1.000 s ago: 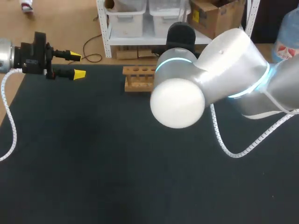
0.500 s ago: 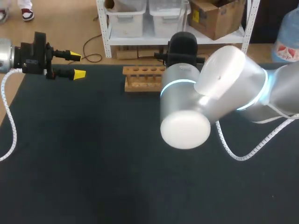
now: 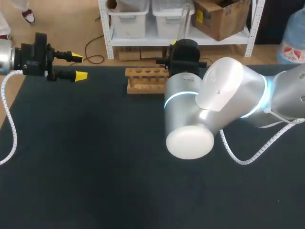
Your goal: Grasp the test tube, adjust it, and insert it.
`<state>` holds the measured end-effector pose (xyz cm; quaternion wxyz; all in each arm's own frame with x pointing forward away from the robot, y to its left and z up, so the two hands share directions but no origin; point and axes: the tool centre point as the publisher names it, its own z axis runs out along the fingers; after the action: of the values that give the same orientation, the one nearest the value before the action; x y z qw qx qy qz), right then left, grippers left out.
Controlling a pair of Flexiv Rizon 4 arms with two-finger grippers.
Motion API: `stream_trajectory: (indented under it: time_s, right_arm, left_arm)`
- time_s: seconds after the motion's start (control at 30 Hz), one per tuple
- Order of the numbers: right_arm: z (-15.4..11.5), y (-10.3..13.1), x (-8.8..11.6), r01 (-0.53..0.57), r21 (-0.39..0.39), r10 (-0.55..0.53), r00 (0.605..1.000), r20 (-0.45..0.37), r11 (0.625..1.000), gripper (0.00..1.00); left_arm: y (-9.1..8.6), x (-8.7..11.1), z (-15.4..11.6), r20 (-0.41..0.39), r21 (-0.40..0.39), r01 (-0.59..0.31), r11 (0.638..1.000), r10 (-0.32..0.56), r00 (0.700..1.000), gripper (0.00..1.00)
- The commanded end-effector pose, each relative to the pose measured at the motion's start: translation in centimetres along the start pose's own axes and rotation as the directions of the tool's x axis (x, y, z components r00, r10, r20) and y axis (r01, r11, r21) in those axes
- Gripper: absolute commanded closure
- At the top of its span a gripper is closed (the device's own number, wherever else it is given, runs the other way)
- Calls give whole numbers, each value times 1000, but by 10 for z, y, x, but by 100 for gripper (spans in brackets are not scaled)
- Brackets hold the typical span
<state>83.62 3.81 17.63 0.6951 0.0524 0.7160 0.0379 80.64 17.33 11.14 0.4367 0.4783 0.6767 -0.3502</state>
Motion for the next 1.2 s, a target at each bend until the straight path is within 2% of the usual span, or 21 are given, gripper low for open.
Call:
stream_trajectory:
  time_s: [0.03,0.5,1.2]
  right_arm:
    - [8,-2,5,-1,-12,1,1000,-6,1000,100]
    - [33,-4,24,19,17,-19,1000,-1,1000,100]
    - [40,-10,39,5,32,-4,1000,-18,999,100]
  left_arm:
    - [0,1,0,5,-1,-4,1000,4,1000,0]
    - [0,1,0,5,-1,-4,1000,4,1000,0]
    - [0,1,0,5,-1,-4,1000,4,1000,0]
